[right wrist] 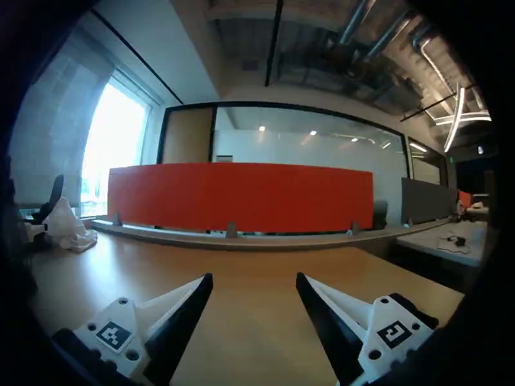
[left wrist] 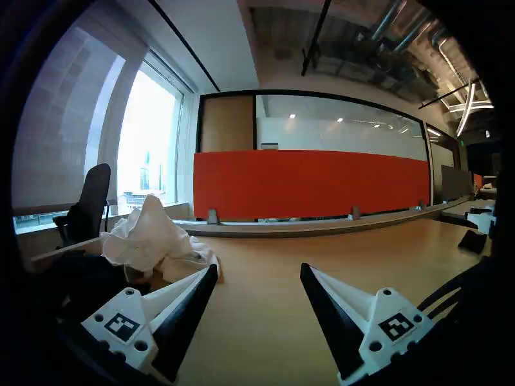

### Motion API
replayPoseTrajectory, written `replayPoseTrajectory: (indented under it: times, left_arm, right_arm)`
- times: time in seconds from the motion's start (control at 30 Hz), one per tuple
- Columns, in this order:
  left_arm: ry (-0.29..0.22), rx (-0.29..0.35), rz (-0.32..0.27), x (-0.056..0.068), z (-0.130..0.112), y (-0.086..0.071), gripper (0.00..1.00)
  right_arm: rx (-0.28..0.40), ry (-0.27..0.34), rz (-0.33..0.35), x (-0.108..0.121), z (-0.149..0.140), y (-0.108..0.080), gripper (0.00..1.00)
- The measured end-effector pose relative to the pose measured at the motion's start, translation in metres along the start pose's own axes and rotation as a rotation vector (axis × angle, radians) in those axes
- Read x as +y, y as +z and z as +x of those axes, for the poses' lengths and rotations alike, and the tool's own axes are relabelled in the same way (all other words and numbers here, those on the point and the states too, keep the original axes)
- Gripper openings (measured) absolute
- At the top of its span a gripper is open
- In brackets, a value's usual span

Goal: Fold towel

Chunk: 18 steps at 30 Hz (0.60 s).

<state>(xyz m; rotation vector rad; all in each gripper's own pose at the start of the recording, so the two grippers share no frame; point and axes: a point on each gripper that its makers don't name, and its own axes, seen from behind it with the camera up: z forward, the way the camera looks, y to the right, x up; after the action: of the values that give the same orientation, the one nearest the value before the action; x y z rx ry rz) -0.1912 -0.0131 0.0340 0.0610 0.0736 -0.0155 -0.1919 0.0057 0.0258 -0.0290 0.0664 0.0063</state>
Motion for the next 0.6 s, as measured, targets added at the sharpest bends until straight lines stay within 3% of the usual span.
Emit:
replayPoseTrajectory:
  times: [0.6]
  left_arm:
    - [0.0, 0.0, 0.0, -0.0003, 0.0, -0.0003, 0.95]
  right_arm:
    - [-0.017, 0.022, 0.013, -0.0038, -0.0037, -0.0011, 1.0]
